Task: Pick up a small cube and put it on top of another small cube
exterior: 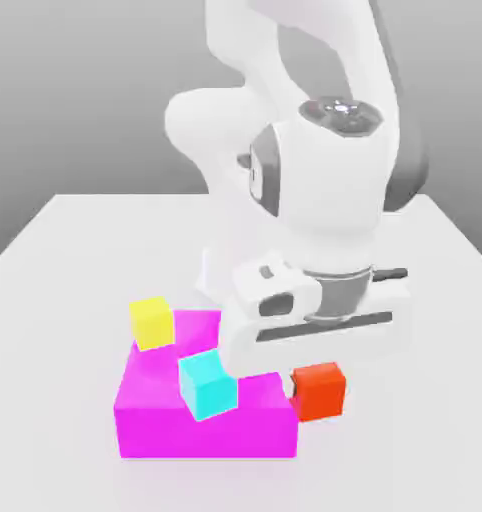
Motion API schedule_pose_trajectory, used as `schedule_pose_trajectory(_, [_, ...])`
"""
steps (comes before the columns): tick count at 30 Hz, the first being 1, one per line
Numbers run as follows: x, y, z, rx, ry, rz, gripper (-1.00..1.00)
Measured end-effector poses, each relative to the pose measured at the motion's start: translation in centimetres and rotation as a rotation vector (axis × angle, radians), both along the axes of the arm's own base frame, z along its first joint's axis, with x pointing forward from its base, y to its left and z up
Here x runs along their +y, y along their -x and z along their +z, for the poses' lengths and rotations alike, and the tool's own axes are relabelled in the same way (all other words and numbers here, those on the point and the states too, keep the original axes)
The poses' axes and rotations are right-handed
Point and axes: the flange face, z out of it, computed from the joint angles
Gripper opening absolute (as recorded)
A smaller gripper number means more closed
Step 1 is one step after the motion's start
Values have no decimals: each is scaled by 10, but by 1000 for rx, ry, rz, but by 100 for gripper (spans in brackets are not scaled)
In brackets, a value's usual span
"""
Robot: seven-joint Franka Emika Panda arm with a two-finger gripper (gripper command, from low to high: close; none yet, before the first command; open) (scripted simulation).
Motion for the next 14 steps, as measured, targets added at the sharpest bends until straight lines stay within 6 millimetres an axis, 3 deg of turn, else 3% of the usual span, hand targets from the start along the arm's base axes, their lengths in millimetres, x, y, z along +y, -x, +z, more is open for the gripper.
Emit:
schedule_pose_trajectory(5, [-57,32,40,-2,-12,-271,-100])
schedule_pose_trajectory(7, [-67,38,30,-2,-15,-318,-100])
schedule_pose_trajectory(10, [-69,40,-7,-2,-15,-332,-100])
schedule_pose_trajectory(11, [-70,40,-14,-2,-14,-333,100])
schedule_pose_trajectory(14, [-70,40,-14,-2,-14,-333,100])
